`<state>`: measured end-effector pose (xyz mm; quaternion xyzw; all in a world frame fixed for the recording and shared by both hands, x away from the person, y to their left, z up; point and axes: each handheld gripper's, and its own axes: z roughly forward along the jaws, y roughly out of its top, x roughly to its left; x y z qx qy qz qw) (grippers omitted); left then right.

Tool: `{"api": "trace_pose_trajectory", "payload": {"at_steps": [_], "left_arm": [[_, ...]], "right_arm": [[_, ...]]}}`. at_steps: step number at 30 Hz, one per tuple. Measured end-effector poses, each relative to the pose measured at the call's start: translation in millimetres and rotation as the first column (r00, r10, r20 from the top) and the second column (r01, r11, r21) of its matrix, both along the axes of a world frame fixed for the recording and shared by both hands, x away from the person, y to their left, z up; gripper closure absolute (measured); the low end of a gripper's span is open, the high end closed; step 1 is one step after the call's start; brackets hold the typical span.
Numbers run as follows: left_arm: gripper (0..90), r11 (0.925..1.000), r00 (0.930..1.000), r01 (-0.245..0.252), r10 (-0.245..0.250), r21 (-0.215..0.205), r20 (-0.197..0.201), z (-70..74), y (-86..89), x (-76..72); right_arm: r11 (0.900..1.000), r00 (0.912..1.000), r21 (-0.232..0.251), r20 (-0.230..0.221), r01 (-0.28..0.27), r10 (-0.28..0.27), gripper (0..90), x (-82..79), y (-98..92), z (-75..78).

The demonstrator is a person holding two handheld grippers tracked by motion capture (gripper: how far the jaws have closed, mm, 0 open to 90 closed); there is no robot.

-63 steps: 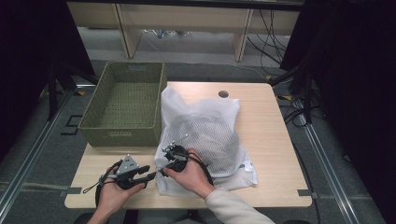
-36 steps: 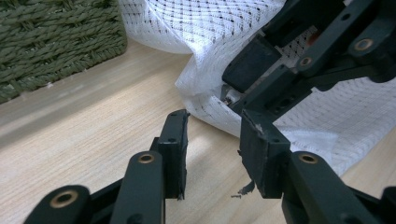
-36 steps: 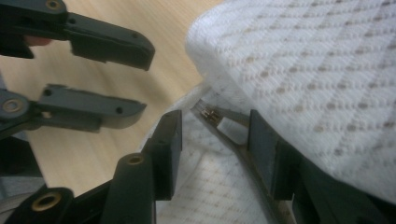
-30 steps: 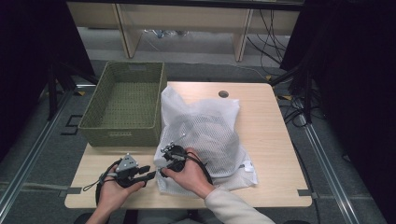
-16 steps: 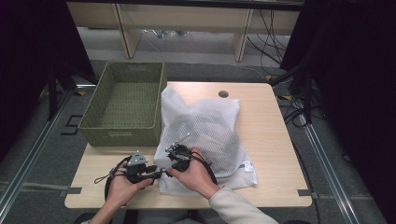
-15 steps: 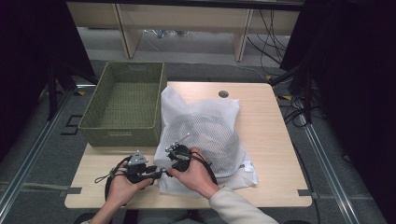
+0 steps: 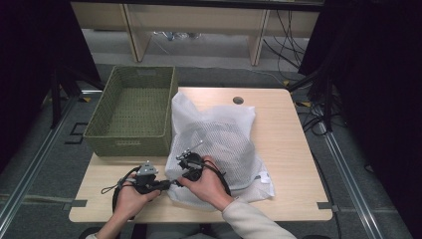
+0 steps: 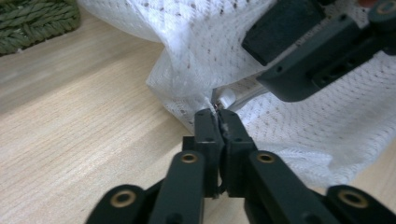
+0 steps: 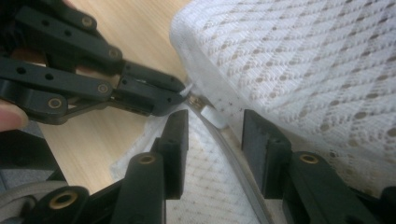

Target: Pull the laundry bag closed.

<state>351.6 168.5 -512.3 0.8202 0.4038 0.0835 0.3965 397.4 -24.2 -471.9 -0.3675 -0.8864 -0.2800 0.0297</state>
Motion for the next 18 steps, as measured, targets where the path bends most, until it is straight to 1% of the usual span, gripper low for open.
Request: {"api": "trace_pose_trajectory", "payload": {"at_steps": [1, 3, 4, 5, 6, 7, 8, 9, 10, 11, 12, 13, 15, 16, 17, 18], "left_arm": [[89.4, 0.9998, 1.0, 0.006, -0.006, -0.017, -0.001, 0.1, -0.3, -1.3], [89.7, 1.0, 0.9997, 0.008, -0.008, -0.004, 0.023, 1.4, 1.9, -3.3], [89.8, 0.9998, 0.9988, 0.009, -0.01, 0.016, 0.047, 2.4, 3.5, -4.0], [89.8, 0.9999, 0.9992, 0.01, -0.01, -0.009, 0.039, 1.7, 3.4, -5.7], [89.8, 0.9997, 0.9997, 0.018, -0.018, -0.015, 0.015, 2.6, 4.9, -7.8], [89.9, 0.9992, 0.9999, 0.01, -0.01, -0.039, 0.007, 1.8, 4.1, -9.7], [89.9, 0.9987, 0.9999, 0.014, -0.013, -0.049, 0.005, 1.6, 4.7, -11.3], [89.9, 0.9973, 0.9999, 0.013, -0.013, -0.073, -0.006, 0.8, 5.1, -11.6], [89.9, 0.9973, 0.9999, 0.013, -0.014, -0.072, -0.009, 0.6, 5.7, -12.0], [89.8, 0.998, 0.9996, 0.025, -0.026, -0.058, -0.012, 0.7, 6.9, -12.0], [89.9, 0.9979, 0.9993, 0.032, -0.033, -0.056, -0.018, 0.9, 7.4, -12.0], [89.9, 0.9981, 0.9994, 0.03, -0.031, -0.054, -0.016, 0.8, 7.2, -12.3], [89.9, 0.9988, 0.9998, 0.017, -0.017, -0.046, -0.006, 0.6, 6.8, -12.9], [89.8, 0.9991, 0.9998, 0.017, -0.017, -0.04, -0.007, 0.7, 7.0, -12.8], [89.8, 0.9993, 0.9998, 0.018, -0.018, -0.034, -0.007, 0.6, 7.2, -12.7], [89.8, 0.999, 0.9997, 0.021, -0.022, -0.039, -0.01, 0.0, 7.3, -12.3]], "right_arm": [[1.0, 0.9999, 0.006, -0.009, 0.008, -0.008, 62.6, -0.4, 0.3, 0.2], [1.0, 0.9997, 0.01, -0.022, 0.009, -0.009, 62.5, -0.3, 0.6, -0.2], [1.0, 0.9996, 0.008, -0.027, 0.01, -0.01, 62.4, -0.5, 1.0, -0.8], [1.0, 0.9998, 0.01, -0.021, 0.003, -0.003, 62.3, 0.3, 0.8, -1.9], [1.0, 0.9997, 0.013, -0.025, 0.008, -0.007, 62.1, 0.3, 1.4, -3.0], [1.0, 0.9997, 0.01, -0.024, 0.005, -0.005, 62.1, 0.8, 1.9, -4.0], [1.0, 0.9997, 0.014, -0.024, 0.003, -0.002, 62.0, 1.4, 2.9, -5.6], [1.0, 0.9995, 0.02, -0.03, 0.009, -0.008, 61.8, 1.0, 4.7, -7.0], [1.0, 0.9995, 0.017, -0.031, 0.0, 0.001, 61.7, 1.5, 5.7, -7.4], [1.0, 0.9997, 0.018, -0.025, -0.006, 0.006, 61.4, 1.8, 7.1, -8.1], [1.0, 0.9996, 0.025, -0.028, -0.01, 0.01, 61.3, 1.8, 9.1, -8.9], [0.999, 0.9994, 0.031, -0.027, -0.022, 0.023, 61.0, 2.5, 10.7, -10.3], [0.999, 0.9994, 0.028, -0.025, -0.025, 0.026, 60.8, 2.7, 13.5, -11.6], [1.0, 0.9994, 0.026, -0.031, -0.016, 0.016, 60.6, 2.4, 14.9, -12.1], [0.999, 0.9993, 0.029, -0.029, -0.023, 0.024, 60.4, 3.4, 15.4, -13.0], [0.999, 0.9991, 0.029, -0.027, -0.032, 0.032, 60.3, 4.6, 15.4, -13.6]]}}
